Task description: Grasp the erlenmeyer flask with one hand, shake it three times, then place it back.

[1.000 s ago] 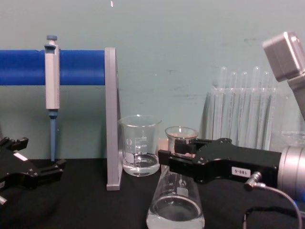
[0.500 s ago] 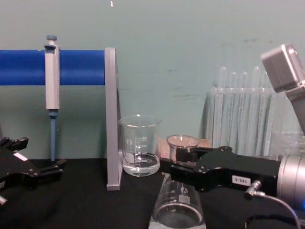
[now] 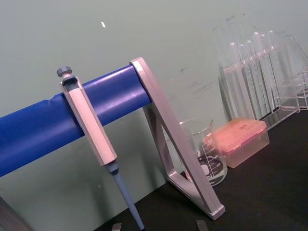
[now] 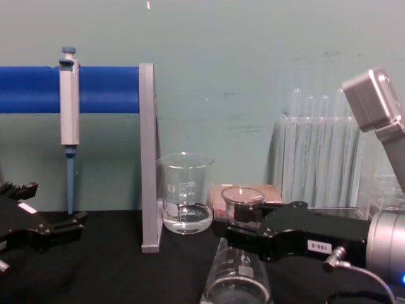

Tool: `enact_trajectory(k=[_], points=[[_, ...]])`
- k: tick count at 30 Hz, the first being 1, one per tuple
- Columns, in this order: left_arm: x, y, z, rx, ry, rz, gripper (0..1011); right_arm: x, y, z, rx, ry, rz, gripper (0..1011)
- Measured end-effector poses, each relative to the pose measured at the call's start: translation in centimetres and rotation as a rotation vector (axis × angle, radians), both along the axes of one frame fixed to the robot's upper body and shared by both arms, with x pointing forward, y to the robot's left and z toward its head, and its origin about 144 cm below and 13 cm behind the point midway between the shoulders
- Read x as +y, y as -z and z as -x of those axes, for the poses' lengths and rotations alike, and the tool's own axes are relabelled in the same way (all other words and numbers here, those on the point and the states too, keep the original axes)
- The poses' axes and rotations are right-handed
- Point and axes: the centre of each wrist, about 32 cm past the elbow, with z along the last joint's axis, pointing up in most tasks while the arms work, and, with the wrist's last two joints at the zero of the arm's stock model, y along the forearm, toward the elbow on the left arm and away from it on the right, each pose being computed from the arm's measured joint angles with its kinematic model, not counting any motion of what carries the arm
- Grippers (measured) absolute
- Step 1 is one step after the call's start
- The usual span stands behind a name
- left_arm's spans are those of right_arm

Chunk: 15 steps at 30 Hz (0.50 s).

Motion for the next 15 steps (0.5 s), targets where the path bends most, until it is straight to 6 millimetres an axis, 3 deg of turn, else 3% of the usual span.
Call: enact_trajectory(k=[15], points=[[0.0, 0.0, 0.0, 0.0, 0.0, 0.0, 1001, 0.11, 0.2, 0.05, 0.013, 0.007, 0.008, 451]])
